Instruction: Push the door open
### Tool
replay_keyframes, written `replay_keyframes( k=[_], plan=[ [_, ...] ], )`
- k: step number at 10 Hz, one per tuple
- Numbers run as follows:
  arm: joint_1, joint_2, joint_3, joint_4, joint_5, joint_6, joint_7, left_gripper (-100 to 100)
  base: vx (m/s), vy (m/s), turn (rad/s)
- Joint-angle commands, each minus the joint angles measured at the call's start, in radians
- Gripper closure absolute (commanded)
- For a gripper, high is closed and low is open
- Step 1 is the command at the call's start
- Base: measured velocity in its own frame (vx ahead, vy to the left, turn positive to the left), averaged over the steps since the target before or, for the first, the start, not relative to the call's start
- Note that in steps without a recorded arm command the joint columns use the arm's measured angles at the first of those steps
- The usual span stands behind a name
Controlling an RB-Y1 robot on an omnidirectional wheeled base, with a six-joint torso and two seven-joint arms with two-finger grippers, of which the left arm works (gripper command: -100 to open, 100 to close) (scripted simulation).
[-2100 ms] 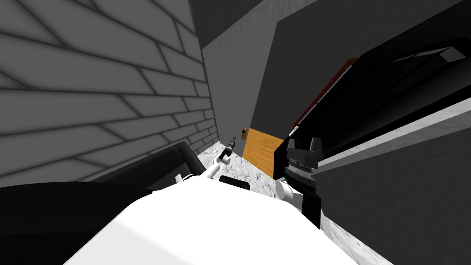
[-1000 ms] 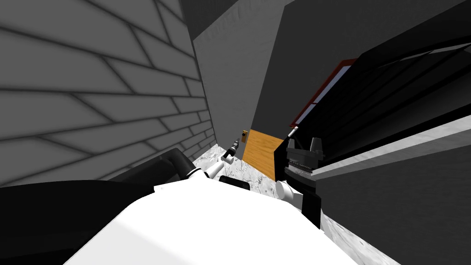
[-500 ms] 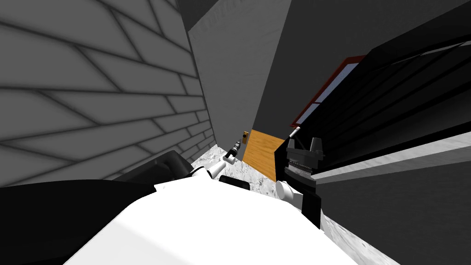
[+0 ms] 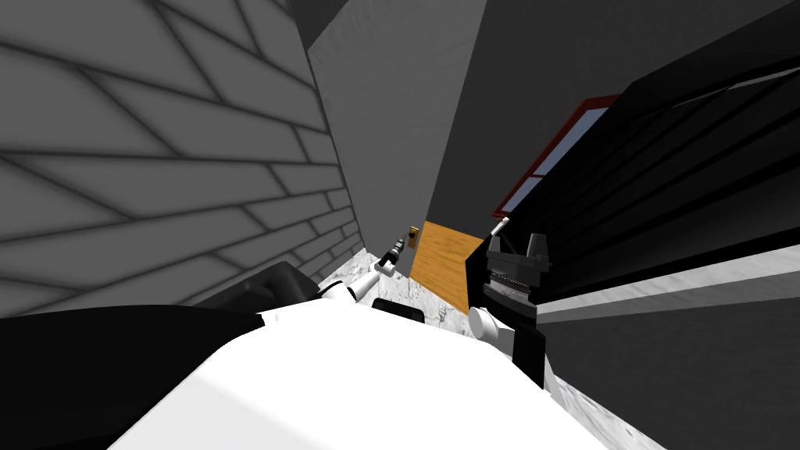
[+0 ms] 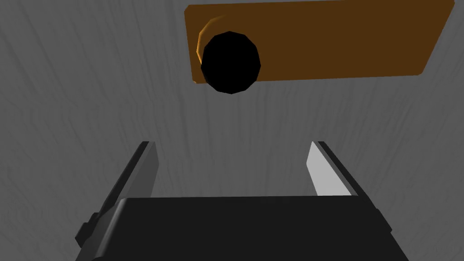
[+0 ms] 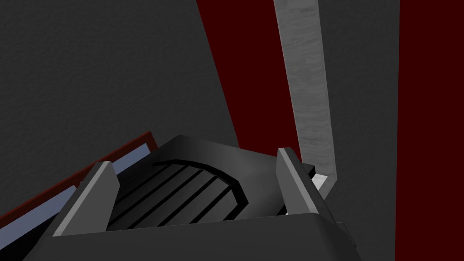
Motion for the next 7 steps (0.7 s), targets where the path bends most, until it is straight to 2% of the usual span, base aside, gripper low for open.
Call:
replay_keyframes(
  k=[1,3,5,6,7],
  plan=[
    [-0.009,0.002,0.003,0.019,0.000,-0.009,0.003,-100,0.176,-0.075,-0.019],
    [-0.012,-0.009,0.008,0.023,0.001,-0.007,0.004,-100,0.182,-0.061,-0.021],
    [-0.016,-0.047,0.013,0.027,0.001,-0.006,0.005,-100,0.217,-0.046,-0.023],
    [-0.012,-0.038,0.012,0.024,0.001,-0.007,0.003,-100,0.097,-0.022,-0.002],
    [-0.012,-0.038,0.012,0.024,0.001,-0.007,0.003,100,-0.011,0.002,0.009]
  ],
)
